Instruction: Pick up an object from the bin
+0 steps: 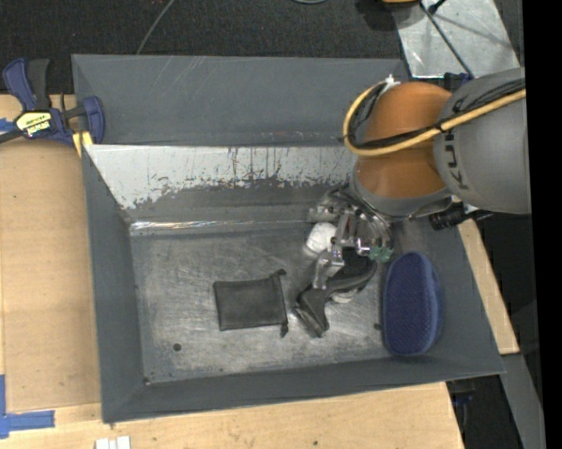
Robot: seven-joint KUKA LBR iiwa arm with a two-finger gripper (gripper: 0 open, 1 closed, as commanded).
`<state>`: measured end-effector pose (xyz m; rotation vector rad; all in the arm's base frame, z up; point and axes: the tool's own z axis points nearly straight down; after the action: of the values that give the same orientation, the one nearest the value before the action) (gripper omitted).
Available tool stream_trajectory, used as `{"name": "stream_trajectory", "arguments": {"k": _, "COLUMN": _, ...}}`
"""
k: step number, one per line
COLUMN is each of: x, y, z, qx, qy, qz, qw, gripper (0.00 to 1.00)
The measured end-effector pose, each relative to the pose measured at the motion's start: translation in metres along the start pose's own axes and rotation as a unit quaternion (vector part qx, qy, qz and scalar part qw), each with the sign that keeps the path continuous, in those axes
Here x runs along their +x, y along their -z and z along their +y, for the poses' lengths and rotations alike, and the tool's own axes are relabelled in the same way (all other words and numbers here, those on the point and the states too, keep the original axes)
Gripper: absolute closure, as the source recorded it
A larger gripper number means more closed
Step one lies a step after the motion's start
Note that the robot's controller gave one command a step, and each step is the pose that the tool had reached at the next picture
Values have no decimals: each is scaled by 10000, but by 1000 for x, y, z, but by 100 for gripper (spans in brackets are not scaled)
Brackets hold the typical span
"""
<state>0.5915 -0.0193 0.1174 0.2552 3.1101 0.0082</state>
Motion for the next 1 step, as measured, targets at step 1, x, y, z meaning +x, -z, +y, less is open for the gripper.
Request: {"name": "stream_trajectory", "arguments": {"k": 1, "x": 22, "y": -5, "z": -30, "qx": -18, "qy": 547, "qz": 55, "qw": 9985, "gripper": 0}}
